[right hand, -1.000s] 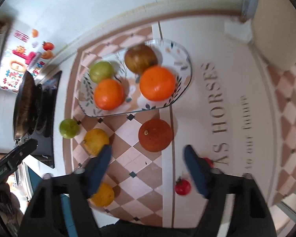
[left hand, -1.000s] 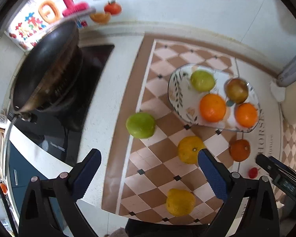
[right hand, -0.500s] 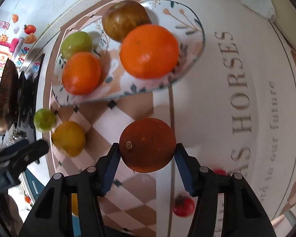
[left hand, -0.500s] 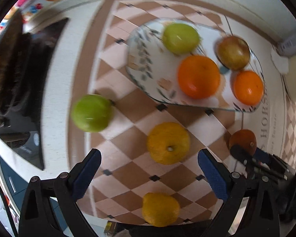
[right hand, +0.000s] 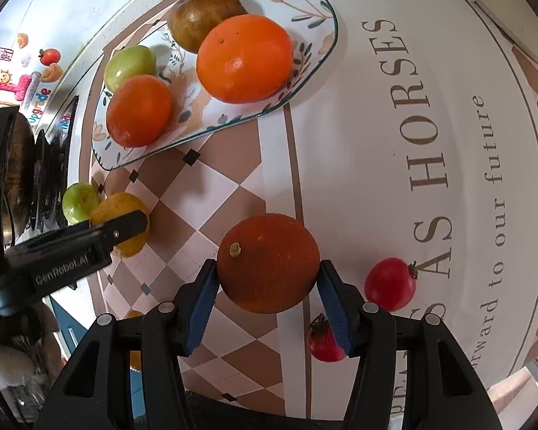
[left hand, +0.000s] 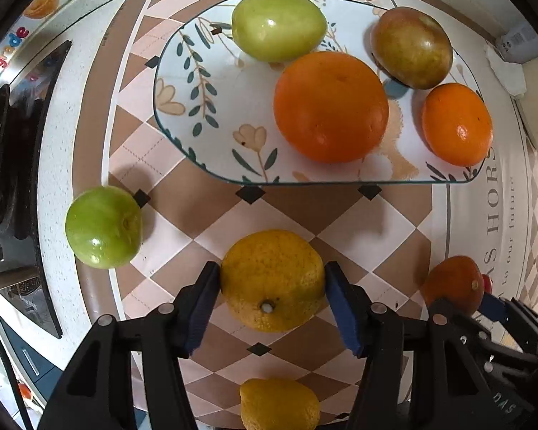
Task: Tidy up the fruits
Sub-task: 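Grasp the dark orange fruit with the right gripper while the left grasps a yellow citrus, then lower the dark orange fruit onto the plate while the left tool places the yellow citrus, then open both grippers and lift both tools away from the plate, then grasp the yellow citrus with the right gripper while the left grasps the green apple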
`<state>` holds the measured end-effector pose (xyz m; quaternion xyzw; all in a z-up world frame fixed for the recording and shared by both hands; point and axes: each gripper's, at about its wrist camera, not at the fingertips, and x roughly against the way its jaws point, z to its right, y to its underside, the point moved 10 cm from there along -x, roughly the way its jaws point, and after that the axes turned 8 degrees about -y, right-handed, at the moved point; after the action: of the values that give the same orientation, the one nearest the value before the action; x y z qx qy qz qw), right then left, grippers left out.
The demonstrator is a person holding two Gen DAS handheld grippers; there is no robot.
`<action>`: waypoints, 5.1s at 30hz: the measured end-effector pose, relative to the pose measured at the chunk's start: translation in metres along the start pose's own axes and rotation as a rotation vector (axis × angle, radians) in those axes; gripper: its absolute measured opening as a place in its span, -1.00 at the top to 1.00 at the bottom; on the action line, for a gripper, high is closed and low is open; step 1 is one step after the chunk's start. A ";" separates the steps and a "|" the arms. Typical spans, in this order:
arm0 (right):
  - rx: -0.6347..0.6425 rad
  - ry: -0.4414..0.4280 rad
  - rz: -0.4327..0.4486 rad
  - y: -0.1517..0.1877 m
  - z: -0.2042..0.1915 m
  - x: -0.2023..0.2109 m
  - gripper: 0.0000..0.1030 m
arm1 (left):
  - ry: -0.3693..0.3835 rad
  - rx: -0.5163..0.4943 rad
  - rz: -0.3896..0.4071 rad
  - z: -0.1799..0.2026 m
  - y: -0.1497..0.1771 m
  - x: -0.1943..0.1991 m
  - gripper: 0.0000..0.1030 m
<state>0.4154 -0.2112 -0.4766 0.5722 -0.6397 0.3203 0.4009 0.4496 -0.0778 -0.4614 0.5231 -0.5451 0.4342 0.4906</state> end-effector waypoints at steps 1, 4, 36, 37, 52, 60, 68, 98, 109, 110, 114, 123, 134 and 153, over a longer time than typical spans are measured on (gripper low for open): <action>-0.005 -0.003 0.000 -0.001 0.001 0.001 -0.15 | 0.004 0.000 -0.001 0.002 0.003 0.000 -0.10; -0.024 -0.016 0.001 -0.004 0.002 0.002 -0.15 | 0.005 0.002 0.002 0.003 0.013 0.002 -0.10; 0.069 -0.028 0.256 -0.138 -0.026 0.096 -0.12 | 0.127 0.223 0.078 -0.070 -0.090 0.065 -0.10; 0.056 -0.021 0.247 -0.148 -0.020 0.093 -0.12 | 0.125 0.225 0.064 -0.071 -0.095 0.059 -0.10; 0.048 0.056 0.122 -0.186 -0.001 0.044 -0.45 | 0.085 0.190 -0.031 -0.063 -0.122 0.020 -0.10; 0.051 0.106 0.128 -0.181 0.000 0.054 -0.81 | 0.097 0.213 -0.012 -0.074 -0.122 0.026 -0.80; 0.106 0.197 0.170 -0.156 -0.012 0.072 -0.86 | 0.029 0.208 0.081 -0.085 -0.101 0.056 -0.79; 0.212 0.211 0.392 -0.013 -0.078 0.190 -0.86 | -0.019 0.154 0.408 -0.069 0.037 0.201 -0.79; 0.255 0.189 0.442 0.024 -0.101 0.230 -0.86 | -0.010 0.139 0.477 -0.063 0.064 0.237 -0.79; 0.258 0.187 0.446 0.026 -0.103 0.232 -0.86 | -0.007 0.139 0.480 -0.062 0.066 0.238 -0.79; 0.253 0.172 0.450 0.030 -0.104 0.235 -0.86 | 0.000 0.140 0.474 -0.060 0.070 0.237 -0.79; 0.207 0.014 0.294 0.041 -0.098 0.183 -0.86 | -0.085 0.130 0.397 -0.079 0.072 0.203 -0.89; 0.206 -0.094 -0.113 0.087 -0.115 -0.012 -0.86 | -0.319 0.197 0.162 -0.165 0.103 0.094 -0.89; 0.236 0.035 -0.124 0.036 -0.090 -0.045 -0.27 | 0.032 0.291 -0.072 -0.156 -0.001 0.019 -0.89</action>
<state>0.3938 -0.1066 -0.4720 0.6480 -0.5541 0.3778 0.3611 0.4634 0.0731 -0.4205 0.6010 -0.4491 0.4991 0.4336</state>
